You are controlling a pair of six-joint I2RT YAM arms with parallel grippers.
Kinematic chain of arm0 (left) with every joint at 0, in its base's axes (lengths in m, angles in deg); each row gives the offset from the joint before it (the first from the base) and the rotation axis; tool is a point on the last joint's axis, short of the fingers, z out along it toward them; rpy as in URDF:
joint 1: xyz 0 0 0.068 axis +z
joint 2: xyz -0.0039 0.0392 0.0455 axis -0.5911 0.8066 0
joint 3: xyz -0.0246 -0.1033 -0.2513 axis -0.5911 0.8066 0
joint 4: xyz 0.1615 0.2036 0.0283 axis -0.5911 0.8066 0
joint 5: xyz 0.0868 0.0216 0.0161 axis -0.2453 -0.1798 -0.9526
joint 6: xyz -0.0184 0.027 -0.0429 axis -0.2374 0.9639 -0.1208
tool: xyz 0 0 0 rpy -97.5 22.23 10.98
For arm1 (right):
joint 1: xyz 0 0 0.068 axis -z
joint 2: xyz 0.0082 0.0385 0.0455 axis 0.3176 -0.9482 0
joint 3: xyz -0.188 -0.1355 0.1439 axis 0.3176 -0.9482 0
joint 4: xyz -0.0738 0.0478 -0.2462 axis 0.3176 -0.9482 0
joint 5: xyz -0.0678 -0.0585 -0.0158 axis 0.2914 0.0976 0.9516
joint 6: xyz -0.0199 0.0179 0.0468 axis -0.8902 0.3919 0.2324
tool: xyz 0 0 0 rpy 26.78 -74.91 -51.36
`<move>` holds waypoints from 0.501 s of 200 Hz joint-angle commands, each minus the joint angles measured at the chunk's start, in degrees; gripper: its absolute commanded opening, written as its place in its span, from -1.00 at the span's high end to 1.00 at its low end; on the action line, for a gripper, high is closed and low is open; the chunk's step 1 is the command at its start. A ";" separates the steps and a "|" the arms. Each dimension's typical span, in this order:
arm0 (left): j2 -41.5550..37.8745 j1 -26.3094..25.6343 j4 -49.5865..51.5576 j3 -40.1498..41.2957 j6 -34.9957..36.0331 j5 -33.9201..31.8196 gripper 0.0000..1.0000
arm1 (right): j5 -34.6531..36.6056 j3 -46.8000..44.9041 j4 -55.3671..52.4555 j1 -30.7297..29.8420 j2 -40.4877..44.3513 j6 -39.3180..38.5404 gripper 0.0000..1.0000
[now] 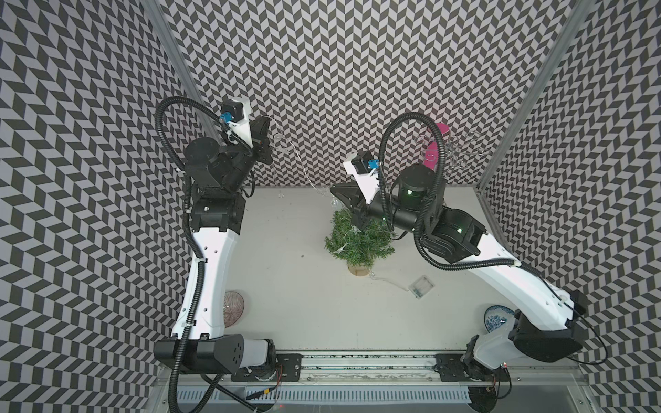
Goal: Wrap string light around the christmas tree
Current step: Wrap the light string around the Christmas tree.
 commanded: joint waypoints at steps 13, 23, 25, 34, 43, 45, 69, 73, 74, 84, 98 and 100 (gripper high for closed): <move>1.71 0.71 -3.11 -1.10 -1.57 2.18 0.99 | 4.07 6.75 -3.91 -0.29 -4.97 -3.01 0.80; 2.19 0.69 -3.40 -1.03 -1.63 2.54 0.99 | 4.49 9.56 -6.18 -0.33 -6.74 -3.31 0.71; 2.35 0.71 -3.47 -1.07 -1.63 2.60 0.99 | 4.55 9.90 -6.65 -0.35 -7.05 -3.33 0.70; 2.81 0.72 -3.58 -1.15 -1.63 2.85 0.99 | 4.50 11.45 -7.86 -0.31 -8.09 -3.35 0.66; 3.20 0.71 -3.59 -1.15 -1.58 3.12 0.99 | 4.58 11.69 -8.08 -0.39 -8.26 -3.19 0.54; 3.35 0.74 -3.58 -1.15 -1.55 3.18 0.99 | 4.50 11.66 -7.99 -0.37 -8.26 -3.15 0.50; 4.46 0.81 -4.06 -1.18 -1.37 3.88 0.99 | 4.98 11.45 -7.48 -0.31 -7.52 -3.06 0.27; 4.70 0.77 -4.21 -1.23 -1.46 4.03 0.99 | 5.09 11.54 -7.48 -0.37 -7.42 -2.99 0.26; 4.75 0.82 -4.24 -1.28 -1.50 4.09 0.99 | 5.14 11.59 -7.44 -0.38 -7.36 -2.95 0.26; 5.49 0.77 -4.61 -1.81 -1.50 4.77 0.99 | 5.27 11.74 -7.07 -0.31 -6.78 -2.72 0.26; 6.48 0.70 -5.35 -2.62 -2.11 5.80 0.99 | 5.52 11.82 -6.07 -0.35 -5.55 -2.46 0.25; 6.63 0.76 -5.56 -2.70 -2.25 6.05 0.99 | 5.53 11.85 -5.83 -0.34 -5.36 -2.55 0.24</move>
